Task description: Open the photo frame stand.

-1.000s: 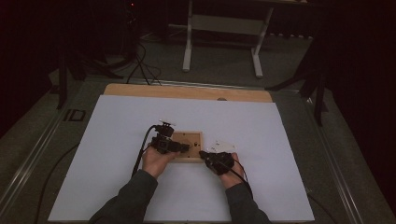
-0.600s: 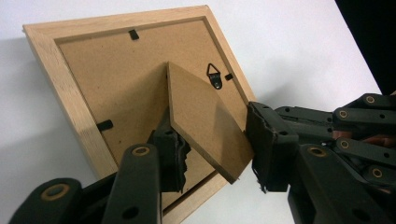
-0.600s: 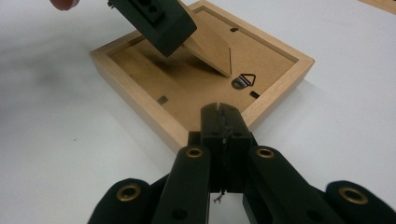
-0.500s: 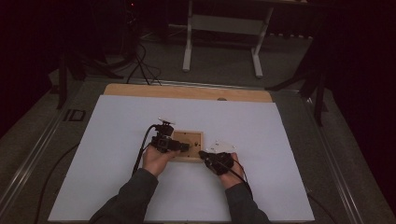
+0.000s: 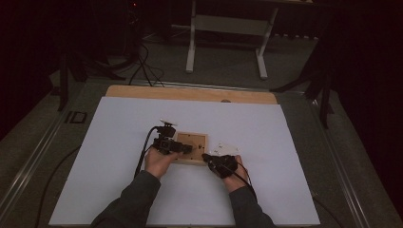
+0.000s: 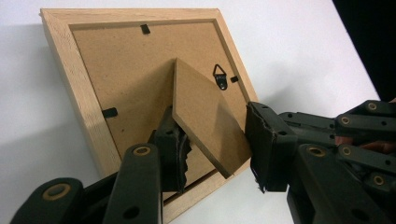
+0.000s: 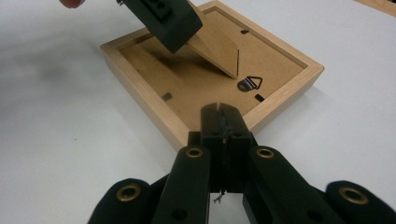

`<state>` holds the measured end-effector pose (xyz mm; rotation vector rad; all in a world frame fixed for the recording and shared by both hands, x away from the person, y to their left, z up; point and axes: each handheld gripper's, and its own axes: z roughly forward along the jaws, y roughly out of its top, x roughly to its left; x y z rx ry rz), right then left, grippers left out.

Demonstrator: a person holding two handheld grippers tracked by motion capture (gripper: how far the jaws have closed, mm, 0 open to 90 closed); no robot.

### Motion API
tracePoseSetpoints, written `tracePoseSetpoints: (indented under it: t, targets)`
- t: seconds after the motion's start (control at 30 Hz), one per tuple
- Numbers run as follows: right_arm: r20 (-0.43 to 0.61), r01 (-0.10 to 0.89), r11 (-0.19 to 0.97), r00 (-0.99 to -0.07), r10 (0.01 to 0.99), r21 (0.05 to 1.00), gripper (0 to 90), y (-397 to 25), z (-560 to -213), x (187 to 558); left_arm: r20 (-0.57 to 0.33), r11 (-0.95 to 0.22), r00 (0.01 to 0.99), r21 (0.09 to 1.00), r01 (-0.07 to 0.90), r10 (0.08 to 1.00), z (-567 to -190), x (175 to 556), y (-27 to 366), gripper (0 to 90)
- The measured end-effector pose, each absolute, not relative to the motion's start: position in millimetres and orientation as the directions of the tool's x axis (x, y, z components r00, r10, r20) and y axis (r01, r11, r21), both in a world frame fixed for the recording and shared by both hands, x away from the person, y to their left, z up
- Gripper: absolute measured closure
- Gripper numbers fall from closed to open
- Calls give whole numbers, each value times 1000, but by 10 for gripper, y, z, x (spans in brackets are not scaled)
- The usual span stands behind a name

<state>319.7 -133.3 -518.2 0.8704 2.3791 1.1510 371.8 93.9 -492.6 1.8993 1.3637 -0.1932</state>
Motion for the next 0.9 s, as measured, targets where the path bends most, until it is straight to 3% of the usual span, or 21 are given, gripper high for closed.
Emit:
tracePoseSetpoints:
  t: [0.27,0.9]
  targets:
    - [-47,373,477,-747,663,796,894,-1334,-5183,3199,-559,-79,389,497,864,732,-4913,3744,1004,564]
    - [-54,372,487,-749,661,790,877,-1331,-5174,3204,-556,-85,388,492,867,735,-4920,3747,1004,624]
